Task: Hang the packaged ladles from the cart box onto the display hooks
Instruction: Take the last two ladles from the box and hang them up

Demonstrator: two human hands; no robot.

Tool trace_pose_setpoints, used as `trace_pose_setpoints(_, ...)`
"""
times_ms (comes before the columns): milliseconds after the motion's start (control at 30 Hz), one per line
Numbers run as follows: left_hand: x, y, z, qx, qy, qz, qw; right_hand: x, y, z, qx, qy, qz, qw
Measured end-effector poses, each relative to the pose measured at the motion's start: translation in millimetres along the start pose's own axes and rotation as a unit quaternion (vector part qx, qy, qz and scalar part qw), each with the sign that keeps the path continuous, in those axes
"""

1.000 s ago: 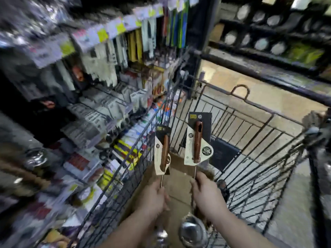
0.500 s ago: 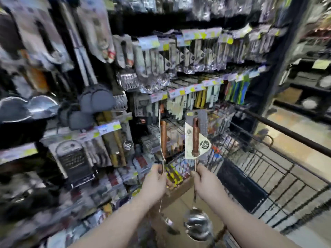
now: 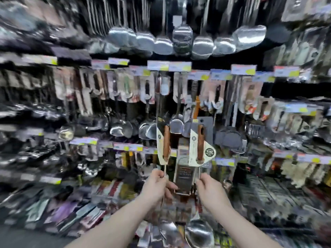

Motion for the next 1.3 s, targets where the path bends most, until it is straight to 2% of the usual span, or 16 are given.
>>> trace_pose_setpoints(200,-193.1,11.6,-47.4,0.001,-0.123,-0.056,0.991,114.3,167.3,9.4,-0.101,0.063,0.002,0.993)
trace_pose_setpoints(400,-384.0,36.6,-110.4,0.011,-0.203,-0.044,0.978,238.1,337.9,-7.1,-0.197,0.119,0.028,0.973)
trace_pose_setpoints(533,-477.9,46.8,-139.5,0.006,-0.251,-0.035,0.967,296.6,415.3,-19.5,-0.215,0.146,0.049,0.964)
trace_pose_setpoints(733,-558.1,57.9,-147.6,-0.001,-0.298,-0.036,0.954,346.6,480.3,-11.8,-0.233,0.166,0.037,0.958)
trace_pose_setpoints(933,-610.7,76.8,-119.6,0.002,-0.311,-0.053,0.949,389.0,521.5,26.4,-0.246,0.175,0.041,0.952)
trace_pose_setpoints(1300,-716.8,55.1,12.2,0.014,-0.32,0.003,0.947,441.4,601.4,172.8,-0.269,0.19,0.068,0.942)
Point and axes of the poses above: each hand's wrist, its own z-axis towards the middle knuckle, its own x-axis out of the palm, y = z × x, the point moved 7 cm from there along z, towards the middle knuckle, and after that the axes turned 4 degrees about y, right-handed, at the moved point
